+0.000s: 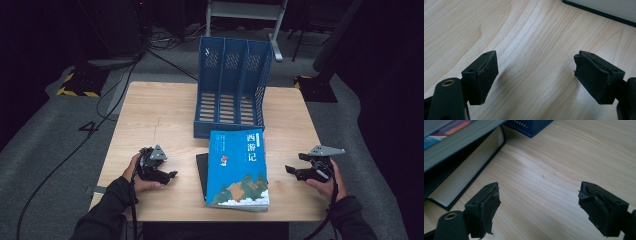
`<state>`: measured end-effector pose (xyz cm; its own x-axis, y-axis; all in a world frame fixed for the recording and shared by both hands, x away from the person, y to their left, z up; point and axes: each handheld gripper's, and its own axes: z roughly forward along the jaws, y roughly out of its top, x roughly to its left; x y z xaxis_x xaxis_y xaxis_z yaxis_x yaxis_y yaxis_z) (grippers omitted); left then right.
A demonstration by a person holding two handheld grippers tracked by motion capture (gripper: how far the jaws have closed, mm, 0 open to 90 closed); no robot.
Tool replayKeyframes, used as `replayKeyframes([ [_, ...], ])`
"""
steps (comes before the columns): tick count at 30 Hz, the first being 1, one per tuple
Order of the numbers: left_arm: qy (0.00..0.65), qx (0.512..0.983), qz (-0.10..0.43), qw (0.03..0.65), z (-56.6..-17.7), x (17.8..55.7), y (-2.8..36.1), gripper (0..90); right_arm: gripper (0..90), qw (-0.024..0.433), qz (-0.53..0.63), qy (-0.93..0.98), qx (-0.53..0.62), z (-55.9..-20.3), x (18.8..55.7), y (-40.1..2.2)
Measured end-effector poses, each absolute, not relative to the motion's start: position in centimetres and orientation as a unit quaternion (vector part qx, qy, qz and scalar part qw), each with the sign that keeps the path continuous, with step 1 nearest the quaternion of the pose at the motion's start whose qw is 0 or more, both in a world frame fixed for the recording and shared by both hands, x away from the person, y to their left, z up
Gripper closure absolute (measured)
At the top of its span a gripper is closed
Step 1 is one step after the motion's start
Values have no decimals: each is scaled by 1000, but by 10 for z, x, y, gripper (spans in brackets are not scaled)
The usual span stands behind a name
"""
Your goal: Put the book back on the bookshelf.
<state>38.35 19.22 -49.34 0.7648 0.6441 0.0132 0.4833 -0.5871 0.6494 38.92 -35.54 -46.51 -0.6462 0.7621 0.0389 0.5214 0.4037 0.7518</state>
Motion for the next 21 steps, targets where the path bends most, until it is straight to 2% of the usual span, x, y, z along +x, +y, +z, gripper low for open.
replayKeyframes([
  [21, 293, 883, 123, 346, -472, 375, 170, 210, 198, 123, 407, 841, 335, -423, 373, -324],
])
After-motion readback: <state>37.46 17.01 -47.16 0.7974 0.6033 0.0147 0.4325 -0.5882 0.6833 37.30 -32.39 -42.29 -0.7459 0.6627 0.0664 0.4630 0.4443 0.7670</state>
